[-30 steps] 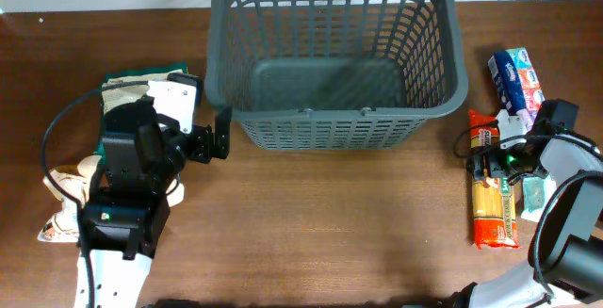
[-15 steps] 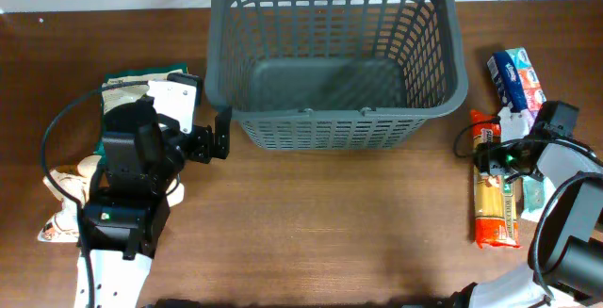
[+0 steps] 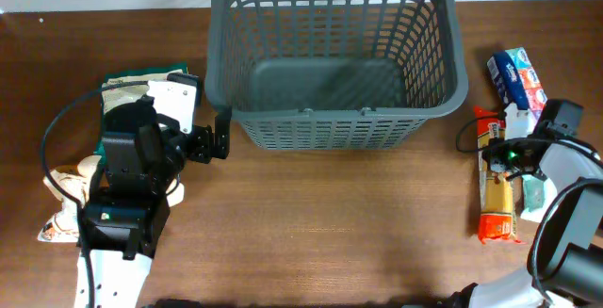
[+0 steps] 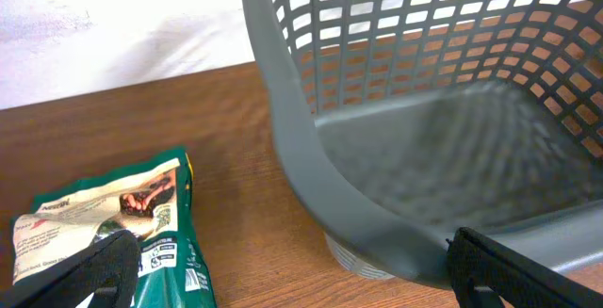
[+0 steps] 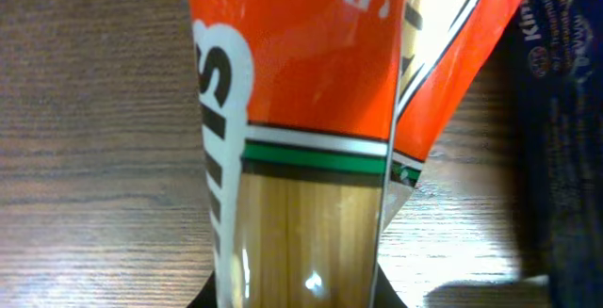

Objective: Pack container
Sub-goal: 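Lift the spaghetti pack and drop it into the grey basket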

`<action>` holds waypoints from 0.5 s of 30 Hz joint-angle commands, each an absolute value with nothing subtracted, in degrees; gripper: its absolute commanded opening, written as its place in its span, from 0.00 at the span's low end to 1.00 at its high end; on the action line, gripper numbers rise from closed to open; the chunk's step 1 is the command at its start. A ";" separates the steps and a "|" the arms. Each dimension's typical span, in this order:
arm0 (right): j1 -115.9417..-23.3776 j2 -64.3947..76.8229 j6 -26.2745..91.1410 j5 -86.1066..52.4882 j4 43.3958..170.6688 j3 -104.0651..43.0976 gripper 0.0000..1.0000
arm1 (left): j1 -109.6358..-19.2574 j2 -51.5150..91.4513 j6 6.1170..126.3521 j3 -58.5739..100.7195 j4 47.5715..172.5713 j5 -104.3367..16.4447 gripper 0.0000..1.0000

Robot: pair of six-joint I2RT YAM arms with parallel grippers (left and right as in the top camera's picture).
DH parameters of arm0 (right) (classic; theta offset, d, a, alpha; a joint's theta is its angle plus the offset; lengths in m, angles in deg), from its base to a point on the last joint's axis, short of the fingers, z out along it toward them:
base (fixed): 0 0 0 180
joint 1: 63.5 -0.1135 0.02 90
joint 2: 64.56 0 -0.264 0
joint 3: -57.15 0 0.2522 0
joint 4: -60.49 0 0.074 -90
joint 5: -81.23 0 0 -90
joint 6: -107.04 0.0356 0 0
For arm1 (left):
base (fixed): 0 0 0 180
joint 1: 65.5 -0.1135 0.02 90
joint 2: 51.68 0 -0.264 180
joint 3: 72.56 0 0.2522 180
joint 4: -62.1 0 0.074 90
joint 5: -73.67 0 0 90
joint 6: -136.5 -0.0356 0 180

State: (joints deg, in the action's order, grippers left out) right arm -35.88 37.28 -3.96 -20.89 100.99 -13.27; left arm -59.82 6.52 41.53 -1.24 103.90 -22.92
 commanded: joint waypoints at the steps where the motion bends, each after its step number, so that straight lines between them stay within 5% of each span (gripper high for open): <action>1: -36.12 40.52 0.26 -21.02 102.61 -14.21 0.04 | -59.63 6.76 40.59 -0.52 104.01 -22.50 0.99; 15: -40.82 31.60 0.22 -21.19 123.92 -54.03 0.04 | -59.63 6.78 40.59 -0.52 103.96 -22.46 0.99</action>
